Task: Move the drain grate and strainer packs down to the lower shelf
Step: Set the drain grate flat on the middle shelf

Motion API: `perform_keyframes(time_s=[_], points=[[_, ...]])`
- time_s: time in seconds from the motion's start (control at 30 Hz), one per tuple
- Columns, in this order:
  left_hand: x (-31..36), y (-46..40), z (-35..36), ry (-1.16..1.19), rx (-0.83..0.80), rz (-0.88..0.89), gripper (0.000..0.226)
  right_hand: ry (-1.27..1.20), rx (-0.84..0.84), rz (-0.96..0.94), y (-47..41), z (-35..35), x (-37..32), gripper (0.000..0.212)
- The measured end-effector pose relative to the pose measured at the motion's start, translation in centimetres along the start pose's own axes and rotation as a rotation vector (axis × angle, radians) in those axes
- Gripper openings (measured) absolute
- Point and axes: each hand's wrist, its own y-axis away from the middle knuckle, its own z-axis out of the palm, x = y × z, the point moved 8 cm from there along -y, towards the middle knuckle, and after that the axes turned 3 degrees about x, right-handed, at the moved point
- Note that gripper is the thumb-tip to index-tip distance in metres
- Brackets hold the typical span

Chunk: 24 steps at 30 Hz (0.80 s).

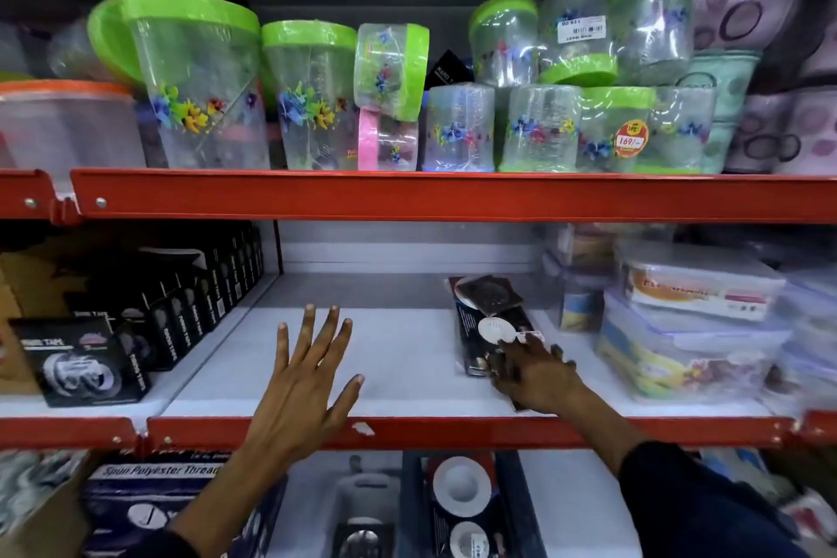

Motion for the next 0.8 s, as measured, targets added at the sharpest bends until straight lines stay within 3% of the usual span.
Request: perform_keyframes(time_s=[0.2,0.27,0.37,0.53,0.8], points=[[-4.8,1.8,2.9,0.019,-0.125,-0.129,0.072,-0.093,-0.018,0.075,-0.1,0.6,0.6,0.079],[-6.1,2.1,3.5,0.004,-0.157,-0.151,0.074,-0.094,0.073,0.090,-0.2,-0.9,-0.1,0.083],[-8.1,2.9,4.4,-0.011,-0.200,-0.203,0.075,-0.208,0.212,-0.035,-1.5,-3.0,-3.7,0.092],[-8.4,2.9,4.5,0.004,-0.154,-0.226,0.073,-0.361,-0.063,-0.335,-4.3,-1.1,-15.1,0.111],[-8.5,2.7,4.4,0.057,-0.135,-0.246,0.079,-0.225,-0.395,-0.517,-9.3,3.6,-25.3,0.096]])
